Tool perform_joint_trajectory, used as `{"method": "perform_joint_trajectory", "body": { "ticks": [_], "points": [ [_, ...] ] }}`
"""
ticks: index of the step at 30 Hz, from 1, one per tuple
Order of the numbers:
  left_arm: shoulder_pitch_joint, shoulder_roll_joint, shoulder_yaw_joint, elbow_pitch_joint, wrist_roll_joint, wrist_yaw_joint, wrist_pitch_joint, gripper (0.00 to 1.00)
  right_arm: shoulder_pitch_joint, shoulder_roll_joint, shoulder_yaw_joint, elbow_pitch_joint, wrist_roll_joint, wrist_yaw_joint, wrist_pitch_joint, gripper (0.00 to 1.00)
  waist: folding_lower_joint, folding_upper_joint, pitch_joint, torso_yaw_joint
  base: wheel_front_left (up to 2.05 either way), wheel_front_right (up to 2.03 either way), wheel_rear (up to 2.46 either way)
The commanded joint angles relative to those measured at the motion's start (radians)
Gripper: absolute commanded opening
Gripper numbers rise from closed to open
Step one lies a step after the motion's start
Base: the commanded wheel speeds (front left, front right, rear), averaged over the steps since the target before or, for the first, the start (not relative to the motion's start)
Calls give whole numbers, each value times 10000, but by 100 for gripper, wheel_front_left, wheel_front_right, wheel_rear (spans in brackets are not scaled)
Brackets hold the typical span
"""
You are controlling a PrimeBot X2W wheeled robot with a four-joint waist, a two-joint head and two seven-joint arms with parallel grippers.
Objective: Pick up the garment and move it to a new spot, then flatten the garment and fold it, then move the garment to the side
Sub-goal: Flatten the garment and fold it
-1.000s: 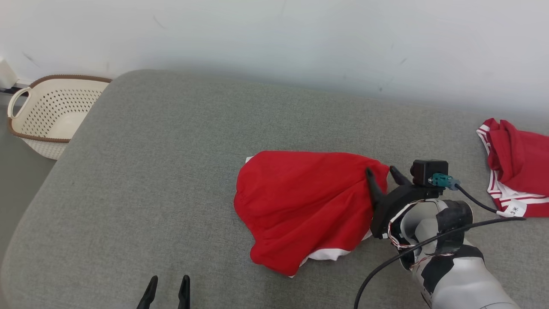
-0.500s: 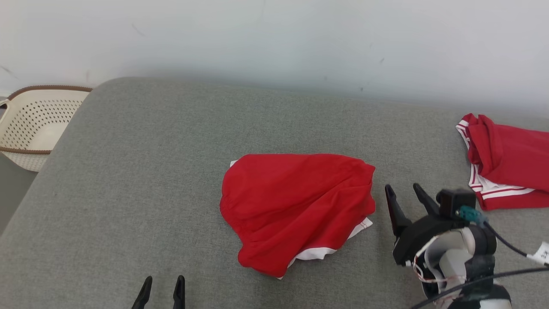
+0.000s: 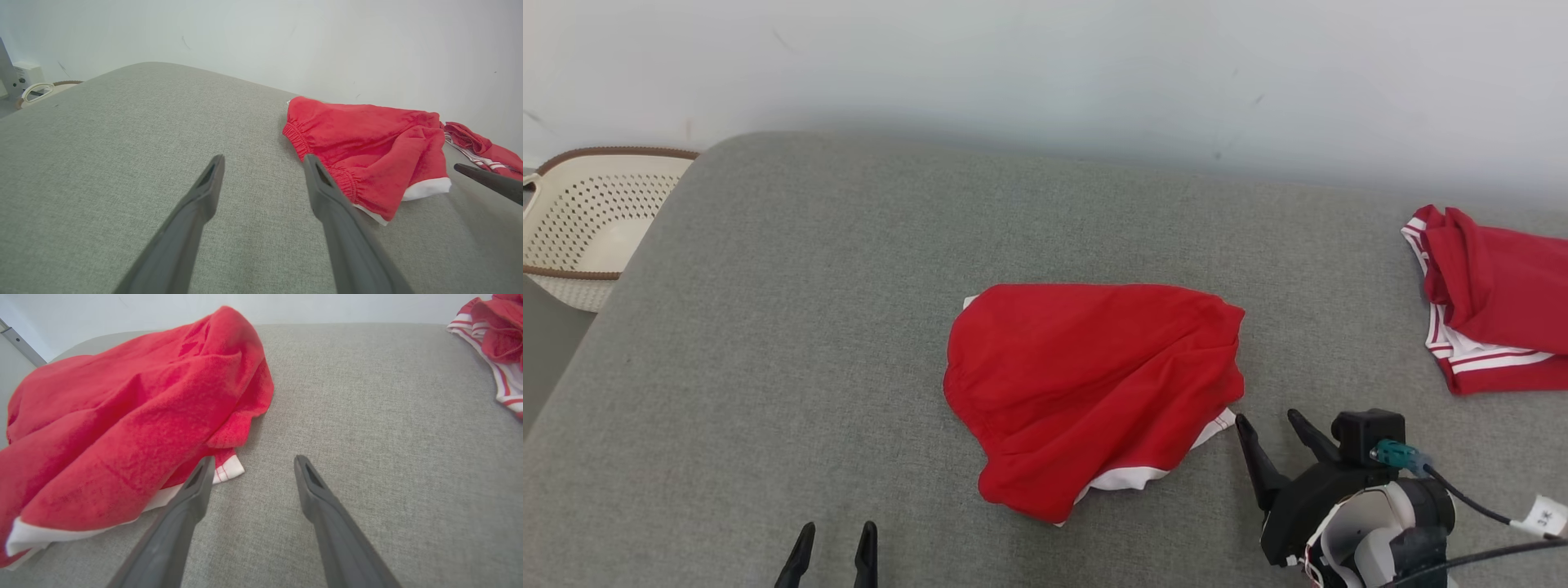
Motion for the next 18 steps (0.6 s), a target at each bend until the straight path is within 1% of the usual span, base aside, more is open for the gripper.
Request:
{"method": "perform_joint_trajectory", "body": {
  "ticks": [1, 5, 10, 18],
  "points": [
    [-76, 2, 3, 4, 4, -48, -38, 100, 88, -25, -29, -82, -126, -7, 89, 100, 0, 0, 60, 51, 0, 0, 0],
    [-136, 3, -68, 28, -57, -36, -38, 100, -29, -92, -9, -112, -346, -7, 488, 100, 0, 0, 184, 179, 0, 0, 0],
    [-213, 3, -110, 42, -77, 5, -36, 100, -266, -81, 101, -47, -368, -7, 682, 100, 0, 0, 321, 351, 0, 0, 0],
    [-325, 3, -160, 54, -148, -17, -38, 100, -702, -38, 369, 538, -542, -7, 958, 100, 0, 0, 522, 520, 0, 0, 0]
  ]
}}
